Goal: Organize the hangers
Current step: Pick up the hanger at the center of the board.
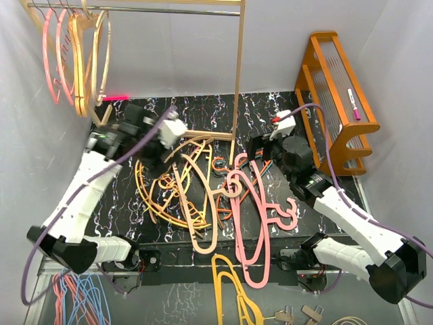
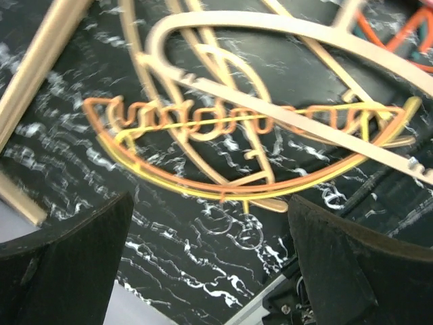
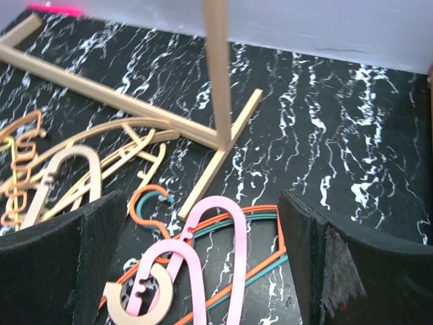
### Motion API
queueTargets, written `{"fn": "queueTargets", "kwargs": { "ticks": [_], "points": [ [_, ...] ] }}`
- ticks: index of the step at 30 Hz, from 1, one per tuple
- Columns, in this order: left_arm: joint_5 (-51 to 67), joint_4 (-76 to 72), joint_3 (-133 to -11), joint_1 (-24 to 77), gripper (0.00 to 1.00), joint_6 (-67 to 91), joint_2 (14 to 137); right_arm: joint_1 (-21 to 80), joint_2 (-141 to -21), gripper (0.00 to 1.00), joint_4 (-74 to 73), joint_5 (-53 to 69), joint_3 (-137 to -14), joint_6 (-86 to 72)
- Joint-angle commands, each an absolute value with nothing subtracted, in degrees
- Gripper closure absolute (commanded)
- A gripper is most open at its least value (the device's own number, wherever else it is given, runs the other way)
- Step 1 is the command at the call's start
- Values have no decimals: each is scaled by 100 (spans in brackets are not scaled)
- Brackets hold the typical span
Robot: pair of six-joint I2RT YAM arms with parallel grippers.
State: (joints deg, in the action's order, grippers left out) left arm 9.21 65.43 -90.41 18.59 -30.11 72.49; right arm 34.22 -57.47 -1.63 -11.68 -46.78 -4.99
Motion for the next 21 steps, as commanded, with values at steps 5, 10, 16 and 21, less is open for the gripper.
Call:
{"fn": "queueTargets", "kwargs": {
  "ticks": [5, 10, 16, 21],
  "points": [
    [-478, 5653, -8176, 4434, 3, -1424, 7340, 2807, -5494, 1, -510, -859, -4742, -1785],
    [-290, 5347, -7899, 4853, 3, 387, 7559, 2715, -5351, 1, -690, -901, -4738, -2150],
    [-2453, 4929, -7396, 6003, 3, 1278, 8478, 2686, -5018, 1, -870, -1064, -4694, -2521],
    [-2905, 4611, -7090, 6352, 3, 1590, 9156, 2672, -5056, 1, -1094, -1050, -4934, -2458]
  ]
}}
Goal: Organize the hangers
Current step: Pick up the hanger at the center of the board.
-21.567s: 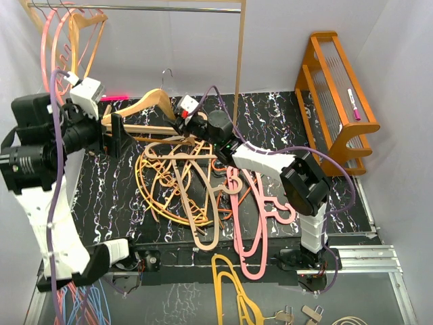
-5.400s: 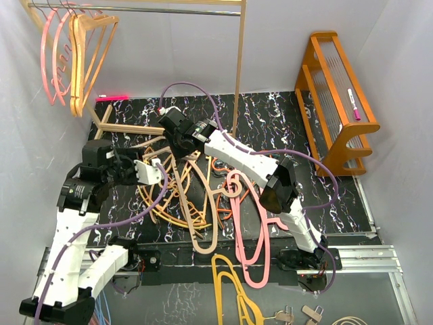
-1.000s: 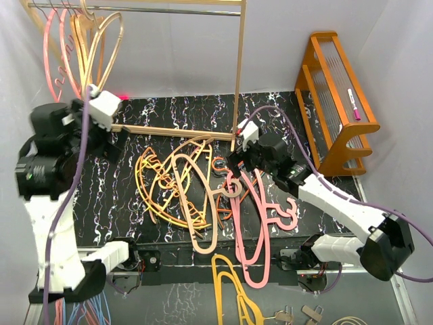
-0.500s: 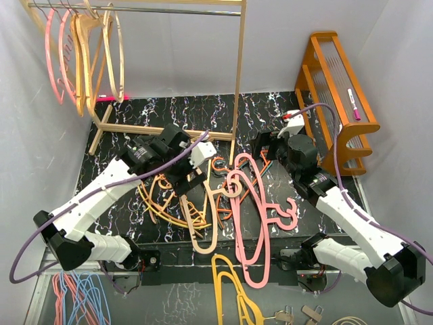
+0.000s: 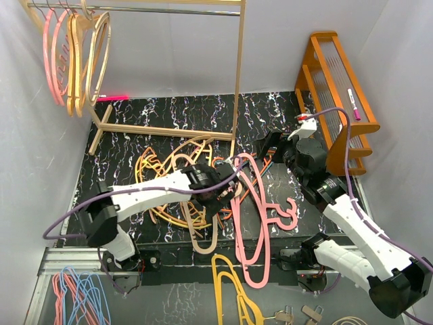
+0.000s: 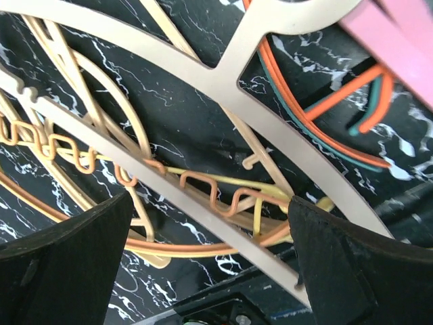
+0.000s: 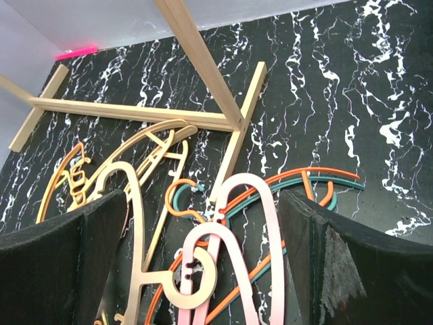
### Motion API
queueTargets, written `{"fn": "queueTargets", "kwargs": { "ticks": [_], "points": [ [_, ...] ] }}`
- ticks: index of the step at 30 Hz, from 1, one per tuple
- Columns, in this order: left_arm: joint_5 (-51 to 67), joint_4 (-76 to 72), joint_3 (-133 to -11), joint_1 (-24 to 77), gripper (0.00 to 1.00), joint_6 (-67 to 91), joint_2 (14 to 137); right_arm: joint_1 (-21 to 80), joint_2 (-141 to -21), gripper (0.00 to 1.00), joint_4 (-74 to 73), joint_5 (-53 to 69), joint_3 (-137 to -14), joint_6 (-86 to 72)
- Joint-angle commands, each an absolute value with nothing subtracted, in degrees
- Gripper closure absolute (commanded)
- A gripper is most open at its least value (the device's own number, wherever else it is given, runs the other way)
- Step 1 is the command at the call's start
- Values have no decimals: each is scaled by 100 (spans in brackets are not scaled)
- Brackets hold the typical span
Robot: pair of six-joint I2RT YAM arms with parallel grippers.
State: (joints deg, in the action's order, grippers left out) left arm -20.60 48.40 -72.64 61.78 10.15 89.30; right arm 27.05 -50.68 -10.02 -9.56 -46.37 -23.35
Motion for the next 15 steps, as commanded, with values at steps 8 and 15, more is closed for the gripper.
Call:
{"fn": "queueTargets", "kwargs": {
  "ticks": [8, 15],
  "points": [
    [-2553, 4608, -7360, 6467, 3, 1799, 10146, 2651, -5024, 1, -1151, -858, -5090, -2414],
    [-1869, 5074, -8201, 6669, 3, 1958, 10736, 2641, -4855, 1, -1149, -782, -5085, -2266]
  ]
}}
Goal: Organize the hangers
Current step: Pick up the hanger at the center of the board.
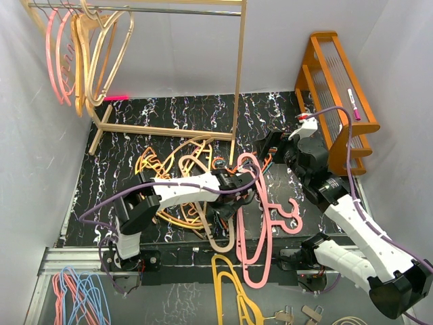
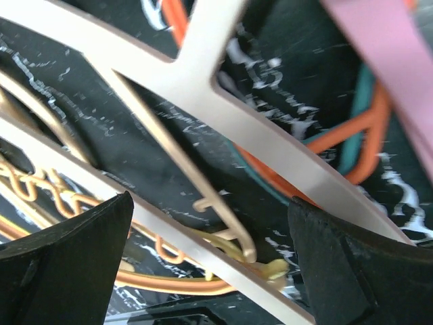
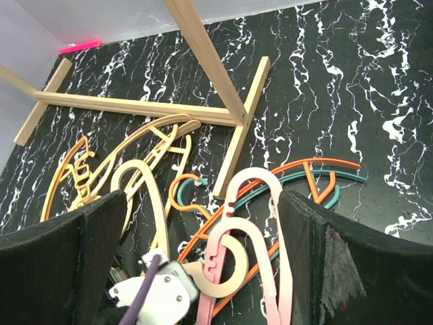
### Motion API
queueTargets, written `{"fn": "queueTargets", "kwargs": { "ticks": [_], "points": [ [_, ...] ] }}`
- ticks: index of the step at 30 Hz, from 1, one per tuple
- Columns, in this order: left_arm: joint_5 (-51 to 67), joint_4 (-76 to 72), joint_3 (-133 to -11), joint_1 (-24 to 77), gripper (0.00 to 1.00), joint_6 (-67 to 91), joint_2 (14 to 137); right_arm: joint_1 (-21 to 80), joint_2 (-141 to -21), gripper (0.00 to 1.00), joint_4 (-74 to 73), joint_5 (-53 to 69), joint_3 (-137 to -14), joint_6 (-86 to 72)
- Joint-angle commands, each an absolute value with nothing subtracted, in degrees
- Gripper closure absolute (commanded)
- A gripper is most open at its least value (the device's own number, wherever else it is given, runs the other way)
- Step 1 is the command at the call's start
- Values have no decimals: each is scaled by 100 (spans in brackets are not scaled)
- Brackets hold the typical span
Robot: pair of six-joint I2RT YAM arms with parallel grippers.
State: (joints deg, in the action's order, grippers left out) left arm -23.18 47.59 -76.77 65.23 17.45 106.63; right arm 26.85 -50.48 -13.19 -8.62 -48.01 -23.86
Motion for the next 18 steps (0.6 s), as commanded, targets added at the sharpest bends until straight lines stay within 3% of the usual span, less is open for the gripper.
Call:
{"fn": "queueTargets", "kwargs": {
  "ticks": [1, 12, 18],
  "points": [
    [-1735, 5154, -8285, 6677, 3, 1967, 10759, 2644, -4845, 1, -1151, -758, -5073, -2244],
    [-1350, 5359, -8562, 6689, 3, 1907, 10397, 2635, -4910, 1, -927, -578, -4849, -2094],
    [-1488, 5551, -9391, 6695, 3, 2347, 11193, 2632, -4760, 1, -483, -487, -4546, -2031]
  ]
}}
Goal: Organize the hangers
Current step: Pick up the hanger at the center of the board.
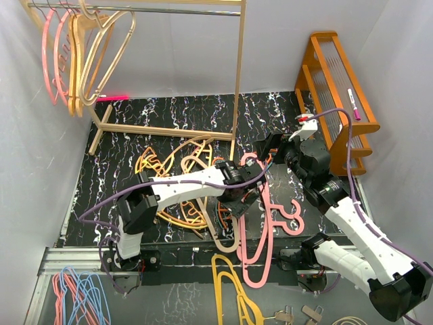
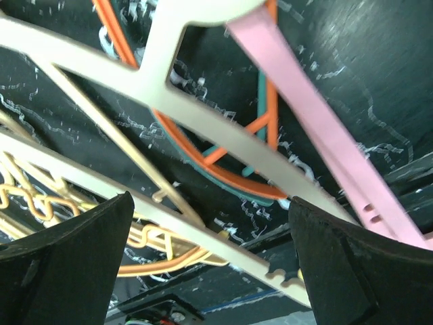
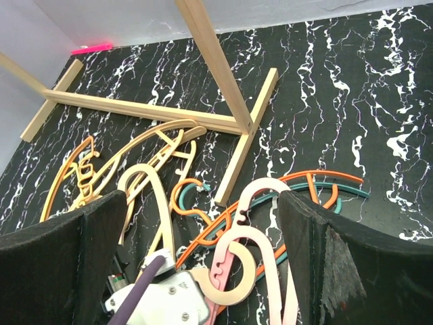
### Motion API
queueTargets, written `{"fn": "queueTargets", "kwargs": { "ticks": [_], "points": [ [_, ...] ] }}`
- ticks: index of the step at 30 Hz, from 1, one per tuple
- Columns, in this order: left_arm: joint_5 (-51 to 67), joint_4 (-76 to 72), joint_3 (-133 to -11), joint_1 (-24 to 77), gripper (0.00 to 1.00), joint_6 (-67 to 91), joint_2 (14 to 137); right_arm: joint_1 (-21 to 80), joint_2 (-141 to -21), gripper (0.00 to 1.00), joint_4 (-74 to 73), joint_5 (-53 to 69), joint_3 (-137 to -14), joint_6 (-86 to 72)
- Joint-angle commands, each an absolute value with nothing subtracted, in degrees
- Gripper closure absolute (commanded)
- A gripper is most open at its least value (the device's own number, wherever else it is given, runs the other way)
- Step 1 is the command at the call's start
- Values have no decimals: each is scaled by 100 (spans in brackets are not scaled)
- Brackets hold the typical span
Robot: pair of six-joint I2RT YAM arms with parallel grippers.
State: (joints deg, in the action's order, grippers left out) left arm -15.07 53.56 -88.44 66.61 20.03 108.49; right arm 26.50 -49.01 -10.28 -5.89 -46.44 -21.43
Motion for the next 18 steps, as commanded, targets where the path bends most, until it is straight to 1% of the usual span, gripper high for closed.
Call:
{"fn": "queueTargets", "kwargs": {
  "ticks": [1, 6, 10, 14, 18],
  "points": [
    [-1478, 5536, -9496, 6697, 3, 2407, 11283, 2628, -4763, 1, -488, -484, -4551, -2023],
    [-1412, 5392, -9990, 6693, 3, 2645, 11541, 2630, -4751, 1, -581, -497, -4596, -1984],
    [-1743, 5334, -9907, 6668, 4, 2827, 11585, 2632, -4658, 1, -621, -525, -4605, -1890],
    [-2060, 5203, -9597, 6598, 9, 2976, 11352, 2637, -4548, 1, -633, -549, -4550, -1774],
    [-2130, 4925, -8897, 6576, 17, 3028, 10931, 2634, -4500, 1, -633, -588, -4488, -1732]
  ]
}}
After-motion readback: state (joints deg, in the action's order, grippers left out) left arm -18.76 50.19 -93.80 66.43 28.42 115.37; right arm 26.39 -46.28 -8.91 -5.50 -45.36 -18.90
